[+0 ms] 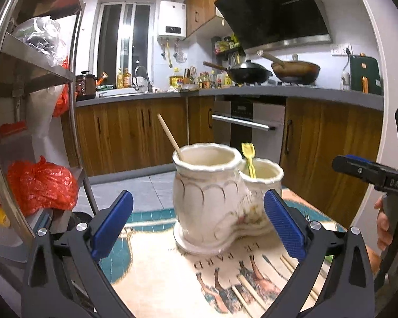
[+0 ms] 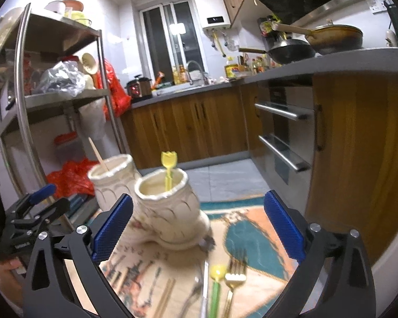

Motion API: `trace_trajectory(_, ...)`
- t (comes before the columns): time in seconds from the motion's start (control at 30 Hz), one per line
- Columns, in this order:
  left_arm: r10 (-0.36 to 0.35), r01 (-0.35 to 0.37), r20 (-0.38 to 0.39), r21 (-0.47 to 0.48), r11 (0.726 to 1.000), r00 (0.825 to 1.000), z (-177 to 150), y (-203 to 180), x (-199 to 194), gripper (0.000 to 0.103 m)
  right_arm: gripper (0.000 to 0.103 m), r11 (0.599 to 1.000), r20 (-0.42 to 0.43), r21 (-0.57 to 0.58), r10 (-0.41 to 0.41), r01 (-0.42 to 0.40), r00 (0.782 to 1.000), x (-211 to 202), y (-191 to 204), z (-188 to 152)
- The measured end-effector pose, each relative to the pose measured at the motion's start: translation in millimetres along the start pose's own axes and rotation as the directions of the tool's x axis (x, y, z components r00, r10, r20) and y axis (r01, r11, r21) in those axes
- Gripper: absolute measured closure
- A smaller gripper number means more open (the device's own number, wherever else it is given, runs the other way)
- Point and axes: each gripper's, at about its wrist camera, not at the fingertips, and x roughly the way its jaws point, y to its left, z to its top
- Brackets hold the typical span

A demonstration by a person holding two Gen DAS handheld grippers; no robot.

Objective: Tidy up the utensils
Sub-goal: 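Open both tools and lift them away from the holder, then grasp a gold fork with the right tool while the left grasps another chopstick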

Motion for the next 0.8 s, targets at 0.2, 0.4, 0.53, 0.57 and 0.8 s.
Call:
trace_trajectory(0.2, -0.003, 0.004, -0.108, 0.007, 1.0, 0.994, -15.2, -5.7, 0.5, 0.006, 0.005, 0.998, -0.092, 0.022, -0.05, 0.052, 0.995, -2.6, -20.3, -22.8)
trace_trajectory(0.4, 0.004, 0.003, -0.237, 0.029, 1.0, 0.972, -45.2, -18.7, -3.4, 0.006, 0.005, 0.993, -0.198, 0.055, -0.089, 0.102, 0.976, -1.1, -41.1, -47.8)
trace_trajectory(0.53, 0.005, 0.005, -0.296, 0.034, 0.999, 0.955, -63.0, -23.0, -4.7, 0.006, 0.005, 0.992, -0.258, 0.064, -0.089, 0.109, 0.962, 0.0, -46.6, -61.4)
trace_trajectory(0.57, 0.008, 0.003, -0.312, 0.035, 0.999, 0.95, -67.2, -23.5, -4.3, 0.006, 0.005, 0.992, -0.268, 0.053, -0.095, 0.113, 0.959, 0.5, -46.2, -64.3)
trace_trajectory(0.8, 0.02, 0.003, -0.427, 0.053, 0.999, 0.904, -88.1, -28.7, 3.7, 0.011, 0.022, 0.993, -0.334, 0.021, -0.102, 0.115, 0.937, 6.2, -43.4, -79.3)
